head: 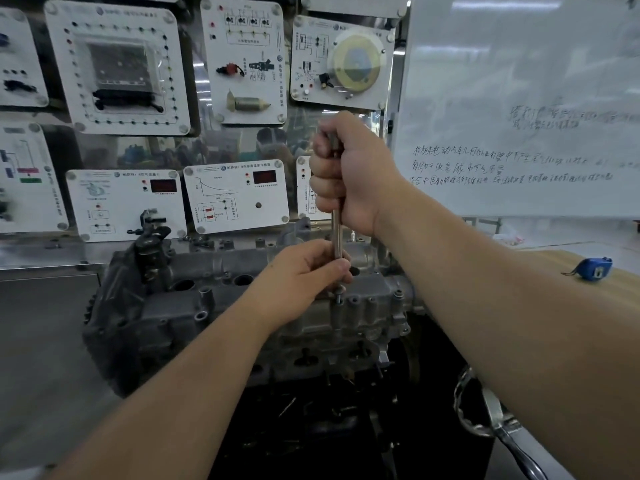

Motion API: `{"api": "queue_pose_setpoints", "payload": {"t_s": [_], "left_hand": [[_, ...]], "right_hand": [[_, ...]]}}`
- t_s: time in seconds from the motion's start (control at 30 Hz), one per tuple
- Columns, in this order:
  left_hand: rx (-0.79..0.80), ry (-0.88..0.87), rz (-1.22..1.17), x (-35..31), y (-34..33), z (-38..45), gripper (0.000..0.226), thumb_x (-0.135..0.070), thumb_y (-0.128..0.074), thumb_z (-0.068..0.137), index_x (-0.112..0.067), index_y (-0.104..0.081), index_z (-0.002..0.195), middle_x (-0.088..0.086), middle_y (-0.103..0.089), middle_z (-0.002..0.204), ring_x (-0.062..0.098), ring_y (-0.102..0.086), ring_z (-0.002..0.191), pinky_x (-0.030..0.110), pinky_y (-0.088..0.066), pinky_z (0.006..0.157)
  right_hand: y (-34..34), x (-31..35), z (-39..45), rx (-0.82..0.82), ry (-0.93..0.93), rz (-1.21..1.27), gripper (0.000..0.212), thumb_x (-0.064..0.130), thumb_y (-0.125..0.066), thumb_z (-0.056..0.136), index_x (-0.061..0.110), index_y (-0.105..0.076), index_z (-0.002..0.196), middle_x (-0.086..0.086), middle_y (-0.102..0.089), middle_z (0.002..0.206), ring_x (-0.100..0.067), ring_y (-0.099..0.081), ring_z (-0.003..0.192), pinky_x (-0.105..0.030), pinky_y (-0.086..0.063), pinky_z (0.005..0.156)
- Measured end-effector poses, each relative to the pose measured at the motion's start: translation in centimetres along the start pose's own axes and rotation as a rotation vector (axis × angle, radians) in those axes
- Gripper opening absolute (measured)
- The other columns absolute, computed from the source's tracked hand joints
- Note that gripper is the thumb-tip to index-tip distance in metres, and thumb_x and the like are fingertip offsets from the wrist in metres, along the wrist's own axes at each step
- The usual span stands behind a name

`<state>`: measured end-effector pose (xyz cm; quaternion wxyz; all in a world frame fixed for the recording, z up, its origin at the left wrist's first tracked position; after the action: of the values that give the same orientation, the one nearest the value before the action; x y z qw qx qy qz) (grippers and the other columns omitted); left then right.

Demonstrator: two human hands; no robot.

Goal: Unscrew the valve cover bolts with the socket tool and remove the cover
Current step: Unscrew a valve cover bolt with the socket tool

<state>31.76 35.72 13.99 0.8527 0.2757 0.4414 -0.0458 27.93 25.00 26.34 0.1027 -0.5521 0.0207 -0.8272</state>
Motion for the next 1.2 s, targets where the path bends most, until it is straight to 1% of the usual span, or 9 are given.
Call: {"api": "queue_pose_setpoints", "payload": {"t_s": [0.2, 0.33, 0.47, 0.63, 0.8, 0.9, 1.03, 1.13, 1.2], "left_hand": [[-0.094, -0.008, 0.09, -0.1, -0.4, 0.4, 0.048, -0.067, -0.065, 0.072, -0.025, -0.066, 0.096, 0.007, -0.072, 0.093, 0.031, -0.07, 0.089, 0.056, -0.058, 0.09], [0.026, 0.013, -0.008, 0.0, 0.0, 0.1, 0.026, -0.054, -0.064, 0.085, -0.04, -0.069, 0.106, -0.008, -0.078, 0.099, 0.009, -0.073, 0.095, 0.037, -0.057, 0.095], [0.027, -0.004, 0.004, 0.2, 0.2, -0.2, 0.012, -0.032, -0.06, 0.101, -0.038, -0.07, 0.102, -0.011, -0.078, 0.101, 0.006, -0.074, 0.096, 0.033, -0.056, 0.095], [-0.077, -0.038, 0.118, 0.3, -0.2, 0.3, 0.013, -0.056, -0.066, 0.087, -0.044, -0.062, 0.087, -0.013, -0.073, 0.084, -0.002, -0.066, 0.07, 0.019, -0.051, 0.07], [-0.007, 0.01, 0.038, 0.5, -0.2, 0.5, 0.03, -0.066, -0.064, 0.075, -0.043, -0.067, 0.093, -0.008, -0.076, 0.092, 0.005, -0.071, 0.083, 0.031, -0.056, 0.085], [0.087, 0.014, -0.069, 0.2, 0.1, 0.2, 0.016, -0.053, -0.063, 0.085, -0.047, -0.073, 0.097, -0.006, -0.079, 0.101, 0.009, -0.074, 0.097, 0.03, -0.057, 0.092], [0.048, 0.017, -0.063, 0.2, 0.2, 0.2, 0.011, -0.042, -0.063, 0.089, -0.046, -0.073, 0.091, -0.004, -0.079, 0.099, 0.013, -0.075, 0.096, 0.041, -0.058, 0.098], [-0.046, 0.016, 0.026, 0.1, -0.3, 0.4, 0.021, -0.061, -0.068, 0.078, -0.041, -0.064, 0.083, -0.006, -0.076, 0.085, 0.017, -0.073, 0.082, 0.045, -0.061, 0.087], [-0.102, -0.002, 0.108, 0.1, -0.4, 0.5, 0.034, -0.07, -0.066, 0.072, -0.038, -0.057, 0.079, -0.011, -0.069, 0.073, 0.01, -0.065, 0.066, 0.036, -0.057, 0.071]], "right_hand": [[-0.8, -0.8, -0.8, -0.379, 0.243, -0.133, 0.025, 0.019, -0.047, 0.097, 0.014, -0.049, 0.072, -0.006, -0.036, 0.062, -0.015, -0.027, 0.053, -0.029, -0.024, 0.048], [-0.5, -0.4, -0.6, -0.238, 0.132, -0.024, 0.039, 0.022, -0.042, 0.096, 0.023, -0.04, 0.057, 0.006, -0.031, 0.049, -0.012, -0.02, 0.042, -0.023, -0.018, 0.041], [0.3, -0.1, -0.3, 0.021, 0.026, 0.036, 0.042, 0.028, -0.037, 0.102, 0.022, -0.035, 0.06, 0.007, -0.02, 0.049, -0.013, -0.012, 0.043, -0.022, -0.013, 0.044], [0.2, -0.4, -0.6, -0.188, 0.092, -0.05, 0.035, 0.023, -0.044, 0.098, 0.019, -0.046, 0.063, 0.003, -0.033, 0.051, -0.015, -0.024, 0.045, -0.027, -0.024, 0.048], [-1.0, -0.3, -1.0, -0.37, 0.239, -0.212, 0.024, 0.013, -0.042, 0.095, 0.014, -0.048, 0.072, -0.009, -0.032, 0.067, -0.024, -0.02, 0.062, -0.038, -0.019, 0.055], [-0.4, -0.2, -0.7, -0.235, 0.129, -0.079, 0.034, 0.018, -0.042, 0.095, 0.021, -0.039, 0.061, 0.002, -0.029, 0.054, -0.015, -0.018, 0.047, -0.026, -0.016, 0.046], [0.4, 0.3, -0.4, 0.027, 0.03, 0.023, 0.043, 0.026, -0.043, 0.103, 0.022, -0.039, 0.061, 0.007, -0.024, 0.05, -0.012, -0.016, 0.043, -0.022, -0.02, 0.044], [0.2, -0.3, -0.5, -0.18, 0.037, -0.041, 0.038, 0.029, -0.049, 0.101, 0.02, -0.05, 0.064, 0.005, -0.035, 0.05, -0.013, -0.027, 0.044, -0.025, -0.028, 0.048], [-0.2, -0.6, -0.7, -0.316, 0.056, -0.107, 0.033, 0.03, -0.049, 0.099, 0.019, -0.053, 0.068, 0.005, -0.039, 0.05, -0.013, -0.032, 0.046, -0.028, -0.031, 0.05]]}}
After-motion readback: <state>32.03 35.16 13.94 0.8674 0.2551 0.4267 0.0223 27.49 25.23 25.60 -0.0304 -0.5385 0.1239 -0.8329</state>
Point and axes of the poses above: each hand's wrist, its own z-axis towards the middle knuckle, its own y-axis out of the back of the hand, x = y × z, the point moved 2 cm from there along z, towards the middle knuckle
